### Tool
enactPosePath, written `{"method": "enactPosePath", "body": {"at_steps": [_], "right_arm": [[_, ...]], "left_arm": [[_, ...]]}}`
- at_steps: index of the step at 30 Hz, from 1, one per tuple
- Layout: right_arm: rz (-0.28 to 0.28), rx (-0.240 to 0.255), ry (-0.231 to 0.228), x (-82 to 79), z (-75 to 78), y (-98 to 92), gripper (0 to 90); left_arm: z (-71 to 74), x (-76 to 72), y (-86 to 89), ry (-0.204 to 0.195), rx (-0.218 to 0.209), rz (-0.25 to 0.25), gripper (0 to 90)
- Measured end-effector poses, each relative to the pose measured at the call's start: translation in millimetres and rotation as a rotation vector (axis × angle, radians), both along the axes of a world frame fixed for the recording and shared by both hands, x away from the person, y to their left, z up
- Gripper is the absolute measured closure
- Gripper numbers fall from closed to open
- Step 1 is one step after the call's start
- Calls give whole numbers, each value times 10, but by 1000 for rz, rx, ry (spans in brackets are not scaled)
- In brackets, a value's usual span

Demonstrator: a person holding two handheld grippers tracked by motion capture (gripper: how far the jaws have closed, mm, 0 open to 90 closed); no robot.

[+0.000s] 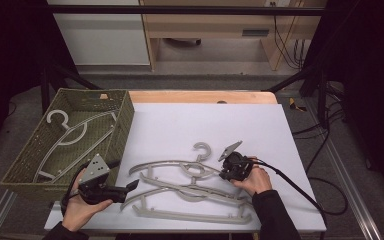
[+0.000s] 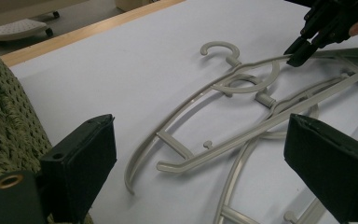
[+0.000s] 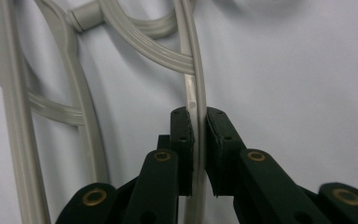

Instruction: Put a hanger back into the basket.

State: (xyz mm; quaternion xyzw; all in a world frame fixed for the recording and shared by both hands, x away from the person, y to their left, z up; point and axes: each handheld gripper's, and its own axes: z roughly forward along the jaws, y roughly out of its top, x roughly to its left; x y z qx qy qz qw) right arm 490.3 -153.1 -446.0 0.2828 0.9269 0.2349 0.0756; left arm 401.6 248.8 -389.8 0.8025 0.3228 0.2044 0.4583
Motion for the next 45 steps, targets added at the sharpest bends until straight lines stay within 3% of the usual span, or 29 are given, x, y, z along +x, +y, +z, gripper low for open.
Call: {"method": "enactPosePath", "body": {"at_steps": [6,13,19,25,30,31,32,33,34,36,40,45], "right_arm": [[18,63,-62,-84,241,-115,824],[66,88,-99,-218,428,-144,824],[149,113,-114,-367,529,-96,824],[224,101,-121,-487,563,-19,824],[249,121,-126,-540,603,23,824],[255,115,-124,-545,614,25,824],[254,111,-127,-559,623,40,824],[254,111,-127,-559,623,40,824],[269,110,-127,-559,621,49,824],[271,106,-124,-561,619,53,824],[281,101,-115,-565,596,82,823],[298,98,-113,-555,589,96,822]], "left_arm": [[70,-5,-20,-11,4,-11,86],[182,23,-106,-7,32,-39,85],[255,121,-301,29,122,-93,106],[178,218,-584,87,211,-164,176],[46,279,-743,136,321,-225,276],[20,281,-771,136,339,-234,303],[-1,282,-795,137,363,-247,392],[-25,278,-821,140,379,-257,392],[-48,274,-843,139,393,-264,466],[-83,270,-874,141,421,-282,501],[-113,258,-895,143,443,-290,681],[-115,224,-891,138,451,-302,764]]}}
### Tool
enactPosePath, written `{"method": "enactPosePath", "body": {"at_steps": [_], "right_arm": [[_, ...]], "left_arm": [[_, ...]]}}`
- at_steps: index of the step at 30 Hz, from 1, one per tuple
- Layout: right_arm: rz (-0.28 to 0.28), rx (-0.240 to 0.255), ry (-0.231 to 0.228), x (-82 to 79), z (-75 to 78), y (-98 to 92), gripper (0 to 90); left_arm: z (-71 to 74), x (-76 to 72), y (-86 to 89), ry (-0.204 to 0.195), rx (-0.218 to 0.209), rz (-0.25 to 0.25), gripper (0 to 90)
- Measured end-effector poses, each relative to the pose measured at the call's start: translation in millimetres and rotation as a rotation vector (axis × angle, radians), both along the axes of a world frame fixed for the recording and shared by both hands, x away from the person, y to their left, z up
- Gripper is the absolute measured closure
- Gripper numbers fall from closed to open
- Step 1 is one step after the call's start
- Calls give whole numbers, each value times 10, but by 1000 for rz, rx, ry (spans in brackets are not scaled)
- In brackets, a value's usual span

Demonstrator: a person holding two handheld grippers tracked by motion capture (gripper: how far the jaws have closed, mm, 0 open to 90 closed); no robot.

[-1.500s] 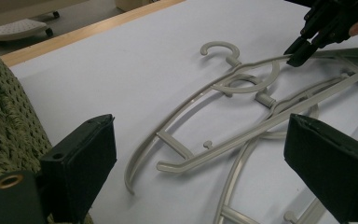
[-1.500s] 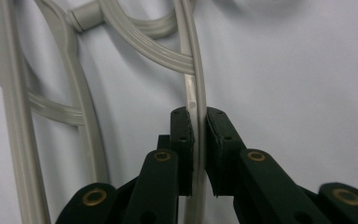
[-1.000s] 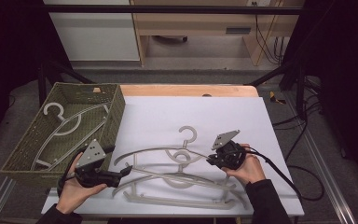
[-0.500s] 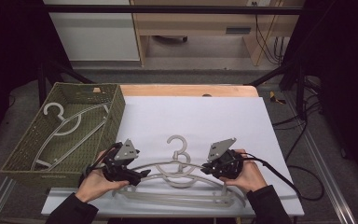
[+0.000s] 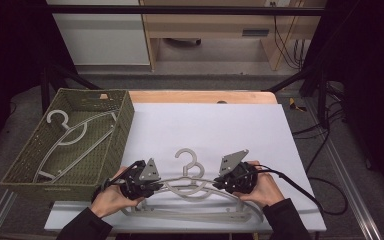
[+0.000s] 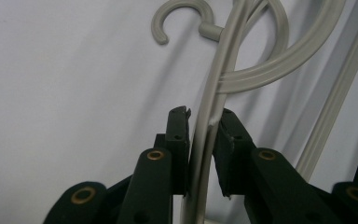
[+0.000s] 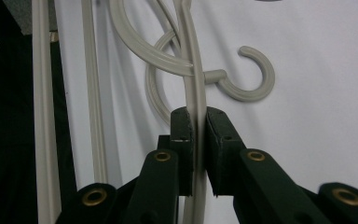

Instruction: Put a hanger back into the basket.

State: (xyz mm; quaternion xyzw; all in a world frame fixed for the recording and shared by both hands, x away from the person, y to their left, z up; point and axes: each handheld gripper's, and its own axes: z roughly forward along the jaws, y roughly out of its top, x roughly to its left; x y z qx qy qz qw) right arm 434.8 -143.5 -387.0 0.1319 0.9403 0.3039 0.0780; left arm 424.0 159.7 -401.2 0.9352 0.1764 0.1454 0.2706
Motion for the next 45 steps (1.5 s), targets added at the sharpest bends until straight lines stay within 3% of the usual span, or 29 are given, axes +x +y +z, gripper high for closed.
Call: {"method": "enactPosePath", "body": {"at_steps": [4,10,15,19,22,25,28,35,37,38,45], "right_arm": [[-5,4,4,9,-6,12,816],[-44,46,-28,33,39,-19,761],[-96,112,-52,40,123,-84,670],[-151,196,-102,27,209,-172,570],[-203,277,-141,4,277,-264,490],[-260,342,-164,-16,304,-359,427],[-329,396,-172,-35,272,-480,350],[-399,481,-192,-117,227,-674,238],[-408,491,-191,-128,222,-691,219],[-420,497,-191,-135,217,-708,203],[-497,534,-170,-156,114,-806,91]], "left_arm": [[-6,-46,13,-9,-4,-10,781],[15,-144,40,-25,-41,-30,816],[75,-205,65,-41,-97,-19,820],[142,-213,120,-61,-137,21,822],[181,-202,158,-69,-135,50,823],[209,-191,188,-76,-139,79,824],[247,-182,218,-87,-170,110,824],[440,-134,344,-137,-223,170,824],[499,-108,389,-149,-234,183,824],[537,-93,424,-154,-221,181,824],[753,-11,626,-191,-265,237,824]]}}
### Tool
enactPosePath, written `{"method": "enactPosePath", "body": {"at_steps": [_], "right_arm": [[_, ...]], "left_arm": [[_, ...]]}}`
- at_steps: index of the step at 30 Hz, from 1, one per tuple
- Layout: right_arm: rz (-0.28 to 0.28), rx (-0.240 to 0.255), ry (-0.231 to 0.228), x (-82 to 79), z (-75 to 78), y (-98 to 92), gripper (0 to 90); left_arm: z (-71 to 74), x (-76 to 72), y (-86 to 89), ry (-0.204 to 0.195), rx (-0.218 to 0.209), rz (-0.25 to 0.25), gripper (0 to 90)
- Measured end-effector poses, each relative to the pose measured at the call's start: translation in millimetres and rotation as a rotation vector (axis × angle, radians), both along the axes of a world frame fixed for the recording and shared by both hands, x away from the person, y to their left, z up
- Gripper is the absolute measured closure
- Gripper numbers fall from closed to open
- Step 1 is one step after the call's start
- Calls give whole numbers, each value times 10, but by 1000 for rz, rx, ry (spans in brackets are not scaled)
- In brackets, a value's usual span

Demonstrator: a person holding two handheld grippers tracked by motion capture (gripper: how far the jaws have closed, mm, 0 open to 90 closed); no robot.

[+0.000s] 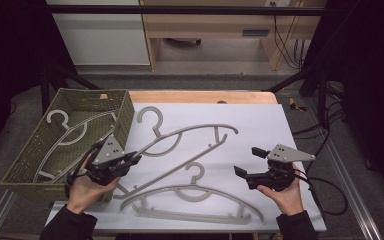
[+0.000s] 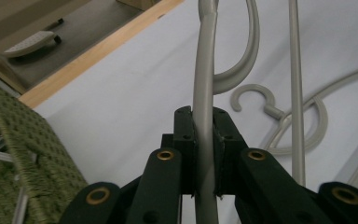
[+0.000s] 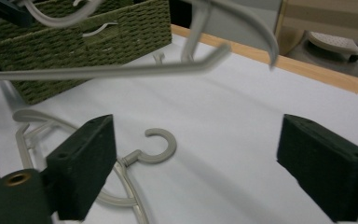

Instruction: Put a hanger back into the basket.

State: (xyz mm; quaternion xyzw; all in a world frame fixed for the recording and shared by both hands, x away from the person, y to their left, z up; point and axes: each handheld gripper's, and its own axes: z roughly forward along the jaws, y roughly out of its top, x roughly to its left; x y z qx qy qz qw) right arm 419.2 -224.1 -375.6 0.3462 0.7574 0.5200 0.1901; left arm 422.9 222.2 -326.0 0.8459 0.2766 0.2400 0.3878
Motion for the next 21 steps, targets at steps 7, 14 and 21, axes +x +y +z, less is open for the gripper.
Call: {"method": "enactPosePath", "body": {"at_steps": [7,14,21], "right_arm": [[-52,37,6,-18,-59,-89,51],[-74,34,8,-25,-84,-114,47],[-85,50,-13,-39,-76,-134,51]], "left_arm": [[177,130,248,-22,-32,64,824],[330,278,507,-43,-17,124,823],[420,388,750,-35,-6,174,823]]}}
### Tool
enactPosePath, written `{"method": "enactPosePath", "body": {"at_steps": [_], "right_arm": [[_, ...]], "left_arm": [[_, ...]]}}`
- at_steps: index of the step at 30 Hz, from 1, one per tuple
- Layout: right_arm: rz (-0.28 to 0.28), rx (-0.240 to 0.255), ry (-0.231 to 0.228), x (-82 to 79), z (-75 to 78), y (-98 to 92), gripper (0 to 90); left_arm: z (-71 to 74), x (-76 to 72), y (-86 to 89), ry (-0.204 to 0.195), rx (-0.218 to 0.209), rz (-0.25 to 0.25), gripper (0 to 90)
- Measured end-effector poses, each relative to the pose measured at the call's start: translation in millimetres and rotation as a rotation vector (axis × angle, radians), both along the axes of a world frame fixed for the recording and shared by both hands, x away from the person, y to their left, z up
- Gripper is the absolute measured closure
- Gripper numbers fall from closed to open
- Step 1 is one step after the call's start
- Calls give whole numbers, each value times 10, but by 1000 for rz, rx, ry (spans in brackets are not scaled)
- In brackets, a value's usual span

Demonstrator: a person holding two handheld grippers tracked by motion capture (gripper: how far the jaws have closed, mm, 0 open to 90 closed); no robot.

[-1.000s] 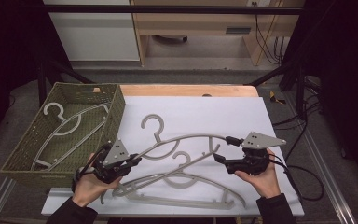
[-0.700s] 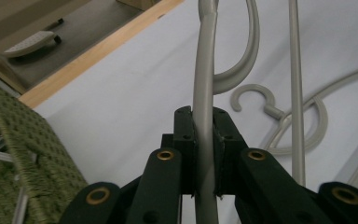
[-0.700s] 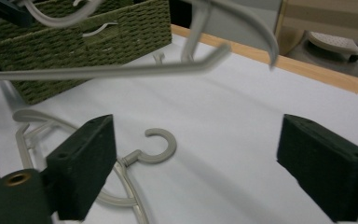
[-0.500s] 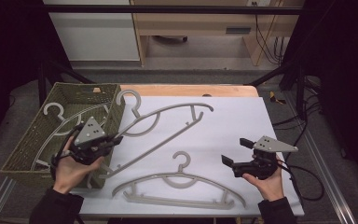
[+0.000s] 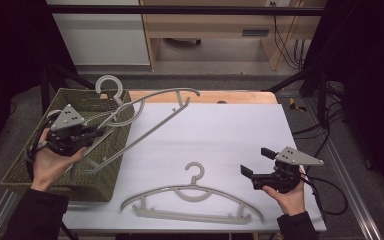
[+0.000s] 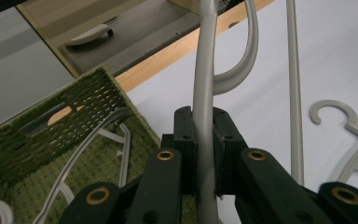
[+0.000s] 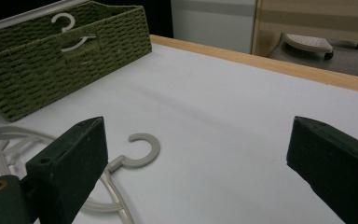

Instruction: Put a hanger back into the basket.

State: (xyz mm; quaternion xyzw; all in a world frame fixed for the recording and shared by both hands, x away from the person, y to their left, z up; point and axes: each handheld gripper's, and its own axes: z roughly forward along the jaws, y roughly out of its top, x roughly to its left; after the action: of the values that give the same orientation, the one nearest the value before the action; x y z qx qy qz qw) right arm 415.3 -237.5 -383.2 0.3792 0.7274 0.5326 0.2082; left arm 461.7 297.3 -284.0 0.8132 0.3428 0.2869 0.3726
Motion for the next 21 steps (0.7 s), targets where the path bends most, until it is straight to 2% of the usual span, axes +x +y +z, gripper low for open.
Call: {"method": "enactPosePath", "body": {"at_steps": [3,5,6,9,10,15,21], "right_arm": [[-8,2,1,6,-8,-7,47],[-12,-1,4,11,-12,-3,43],[-10,-1,3,12,-13,-2,43],[-9,-6,7,16,-18,0,38],[-7,-11,7,18,-18,-3,37],[-10,-12,6,25,-20,-7,30],[-8,-12,8,28,-24,0,27]], "left_arm": [[7,50,125,1,-18,17,823],[9,80,213,3,-12,29,823],[0,101,244,-17,-24,40,823],[-14,149,372,-22,-11,66,823],[-20,155,410,-9,-15,79,823],[-35,224,613,-8,-9,118,823],[-97,290,835,2,-20,161,823]]}}
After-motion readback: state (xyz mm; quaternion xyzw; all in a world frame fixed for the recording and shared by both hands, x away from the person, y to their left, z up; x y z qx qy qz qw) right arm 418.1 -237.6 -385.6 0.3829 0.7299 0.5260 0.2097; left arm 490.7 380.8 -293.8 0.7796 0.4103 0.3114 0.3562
